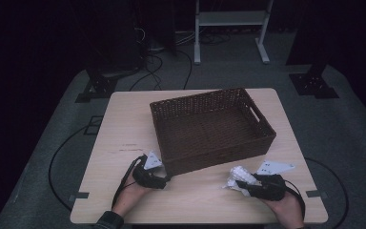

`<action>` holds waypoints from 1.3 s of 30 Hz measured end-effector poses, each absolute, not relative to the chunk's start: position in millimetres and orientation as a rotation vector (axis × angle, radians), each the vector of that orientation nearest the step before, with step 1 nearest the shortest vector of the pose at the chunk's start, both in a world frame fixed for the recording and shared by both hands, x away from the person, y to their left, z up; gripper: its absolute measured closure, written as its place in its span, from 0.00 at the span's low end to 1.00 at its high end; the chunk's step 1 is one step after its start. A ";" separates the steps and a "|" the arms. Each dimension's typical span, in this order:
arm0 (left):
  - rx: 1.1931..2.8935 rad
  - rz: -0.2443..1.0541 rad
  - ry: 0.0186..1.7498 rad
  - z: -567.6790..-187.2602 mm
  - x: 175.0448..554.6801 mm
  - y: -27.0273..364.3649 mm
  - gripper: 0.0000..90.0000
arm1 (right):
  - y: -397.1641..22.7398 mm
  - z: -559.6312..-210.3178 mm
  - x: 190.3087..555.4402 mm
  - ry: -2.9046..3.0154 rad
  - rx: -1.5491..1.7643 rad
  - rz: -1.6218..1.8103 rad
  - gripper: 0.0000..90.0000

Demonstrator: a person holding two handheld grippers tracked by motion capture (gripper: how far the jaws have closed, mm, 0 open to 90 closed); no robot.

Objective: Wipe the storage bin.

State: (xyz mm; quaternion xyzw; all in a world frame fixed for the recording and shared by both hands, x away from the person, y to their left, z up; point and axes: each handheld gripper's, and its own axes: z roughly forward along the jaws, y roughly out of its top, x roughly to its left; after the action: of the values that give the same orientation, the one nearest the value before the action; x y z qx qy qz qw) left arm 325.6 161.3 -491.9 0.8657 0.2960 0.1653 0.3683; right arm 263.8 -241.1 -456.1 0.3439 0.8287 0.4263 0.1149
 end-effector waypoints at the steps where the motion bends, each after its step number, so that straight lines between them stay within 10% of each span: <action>1: 2.230 0.424 0.757 -492.7 326.1 160.5 0.25 | -241.7 -455.8 263.6 2.424 1.013 1.249 0.68; 39: 2.184 0.386 0.767 -498.2 326.5 158.6 0.40 | -326.5 -414.0 284.1 2.026 1.247 1.228 0.68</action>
State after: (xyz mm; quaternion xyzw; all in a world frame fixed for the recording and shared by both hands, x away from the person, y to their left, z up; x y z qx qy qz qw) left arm 326.5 158.6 -498.2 0.8580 0.3015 0.1517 0.3872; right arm 284.1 -326.5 -414.0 0.4532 0.7365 0.4463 0.2302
